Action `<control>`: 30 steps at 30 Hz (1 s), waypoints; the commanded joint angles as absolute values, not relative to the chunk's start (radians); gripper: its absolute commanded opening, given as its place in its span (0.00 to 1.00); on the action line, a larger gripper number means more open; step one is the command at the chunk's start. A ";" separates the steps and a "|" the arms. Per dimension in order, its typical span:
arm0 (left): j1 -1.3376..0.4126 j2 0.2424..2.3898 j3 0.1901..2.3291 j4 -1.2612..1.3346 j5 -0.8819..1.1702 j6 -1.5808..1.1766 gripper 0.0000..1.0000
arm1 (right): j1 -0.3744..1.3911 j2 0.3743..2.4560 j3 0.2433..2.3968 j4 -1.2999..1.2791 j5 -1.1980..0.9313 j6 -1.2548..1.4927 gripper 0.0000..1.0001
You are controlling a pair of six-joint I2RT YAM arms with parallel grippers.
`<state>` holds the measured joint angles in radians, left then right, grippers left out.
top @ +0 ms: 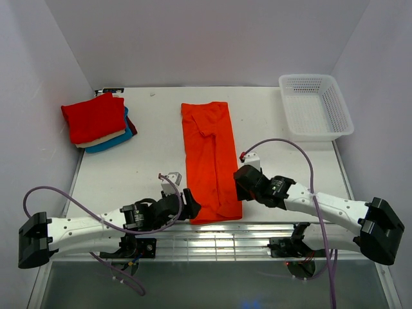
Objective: Fold and stack the t-shirts
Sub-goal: Grab the bottom of the folded rectangular tshirt with both arms
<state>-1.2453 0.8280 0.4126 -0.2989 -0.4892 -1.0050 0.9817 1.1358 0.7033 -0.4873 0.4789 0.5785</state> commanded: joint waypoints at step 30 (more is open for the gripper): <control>-1.290 1.012 0.301 -0.330 -0.462 -1.269 0.69 | 1.262 1.224 0.650 -0.566 0.558 0.959 0.58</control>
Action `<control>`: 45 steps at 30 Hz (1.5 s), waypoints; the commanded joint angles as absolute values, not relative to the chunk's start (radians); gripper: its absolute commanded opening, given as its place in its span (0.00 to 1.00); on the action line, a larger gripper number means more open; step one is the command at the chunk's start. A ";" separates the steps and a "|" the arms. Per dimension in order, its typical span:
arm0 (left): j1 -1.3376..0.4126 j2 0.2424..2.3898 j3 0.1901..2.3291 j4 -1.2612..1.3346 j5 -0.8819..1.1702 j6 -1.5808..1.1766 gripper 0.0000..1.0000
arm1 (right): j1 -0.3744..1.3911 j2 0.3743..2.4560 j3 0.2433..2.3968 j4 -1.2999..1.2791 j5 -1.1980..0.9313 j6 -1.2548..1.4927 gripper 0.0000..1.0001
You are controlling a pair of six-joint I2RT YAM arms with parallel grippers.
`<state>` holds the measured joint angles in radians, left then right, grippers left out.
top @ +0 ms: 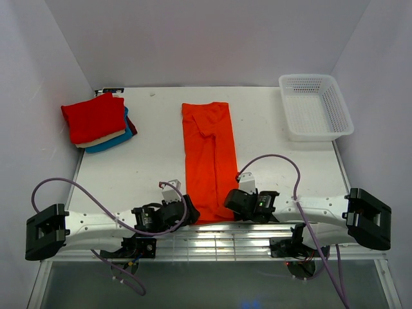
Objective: Fold and stack the t-shirts
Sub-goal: Grab the bottom of the folded rectangular tshirt with both arms
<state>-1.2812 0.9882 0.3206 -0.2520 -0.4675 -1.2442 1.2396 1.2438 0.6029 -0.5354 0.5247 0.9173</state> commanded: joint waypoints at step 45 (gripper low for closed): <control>-1.192 1.243 0.592 -0.401 -0.692 -1.085 0.00 | 1.275 1.483 0.936 -0.677 0.712 0.884 0.08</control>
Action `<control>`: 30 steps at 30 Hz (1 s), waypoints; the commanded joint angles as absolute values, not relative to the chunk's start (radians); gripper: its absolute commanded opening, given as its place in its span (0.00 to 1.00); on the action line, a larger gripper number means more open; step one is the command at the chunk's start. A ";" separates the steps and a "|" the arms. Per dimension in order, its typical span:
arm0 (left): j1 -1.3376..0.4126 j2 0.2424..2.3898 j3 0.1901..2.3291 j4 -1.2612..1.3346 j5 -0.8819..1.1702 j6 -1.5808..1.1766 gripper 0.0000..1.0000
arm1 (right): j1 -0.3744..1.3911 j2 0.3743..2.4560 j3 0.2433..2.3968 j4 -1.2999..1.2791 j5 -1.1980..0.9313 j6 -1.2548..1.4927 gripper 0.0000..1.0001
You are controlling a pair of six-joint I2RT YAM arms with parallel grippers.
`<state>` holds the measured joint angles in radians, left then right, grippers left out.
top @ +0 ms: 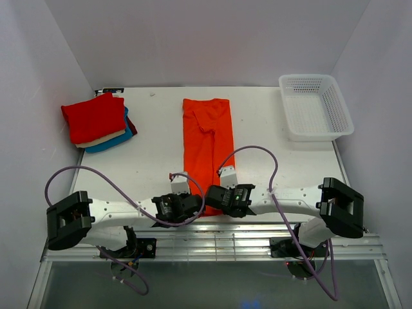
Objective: Fold and stack the t-shirts
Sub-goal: Fold the folded rectangular tshirt in 1/3 of the way
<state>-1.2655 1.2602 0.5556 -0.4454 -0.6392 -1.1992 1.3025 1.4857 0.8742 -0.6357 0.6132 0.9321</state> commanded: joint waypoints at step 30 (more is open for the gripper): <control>-0.555 1.637 0.971 0.169 -0.204 -0.568 0.00 | 0.724 1.936 1.518 -0.354 0.534 0.249 0.08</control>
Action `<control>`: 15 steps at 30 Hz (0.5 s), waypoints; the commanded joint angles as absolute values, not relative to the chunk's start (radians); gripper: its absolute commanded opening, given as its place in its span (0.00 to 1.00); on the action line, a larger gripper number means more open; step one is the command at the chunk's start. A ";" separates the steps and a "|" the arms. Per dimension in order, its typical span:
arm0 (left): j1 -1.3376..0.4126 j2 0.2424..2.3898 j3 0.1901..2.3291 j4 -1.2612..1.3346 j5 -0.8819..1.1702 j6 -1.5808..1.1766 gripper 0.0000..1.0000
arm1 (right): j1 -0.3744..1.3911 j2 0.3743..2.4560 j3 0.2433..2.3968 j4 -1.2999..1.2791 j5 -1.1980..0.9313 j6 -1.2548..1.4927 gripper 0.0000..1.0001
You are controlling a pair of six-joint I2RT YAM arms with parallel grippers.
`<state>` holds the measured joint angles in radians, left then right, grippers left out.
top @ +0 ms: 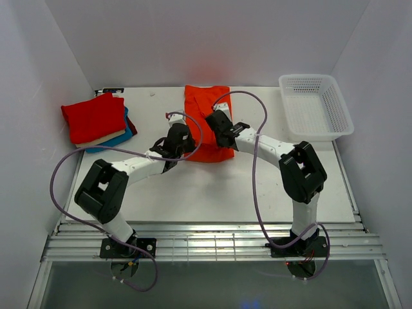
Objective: Fold and stack the t-shirts
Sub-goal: Fold the folded rectangular tshirt in 1/3 of the way
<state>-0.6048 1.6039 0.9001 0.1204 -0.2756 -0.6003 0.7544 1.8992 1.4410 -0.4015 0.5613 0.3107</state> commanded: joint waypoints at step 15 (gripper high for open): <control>-0.399 1.992 1.250 0.273 -0.014 -0.529 0.00 | 0.615 2.200 1.835 -0.311 0.476 0.152 0.08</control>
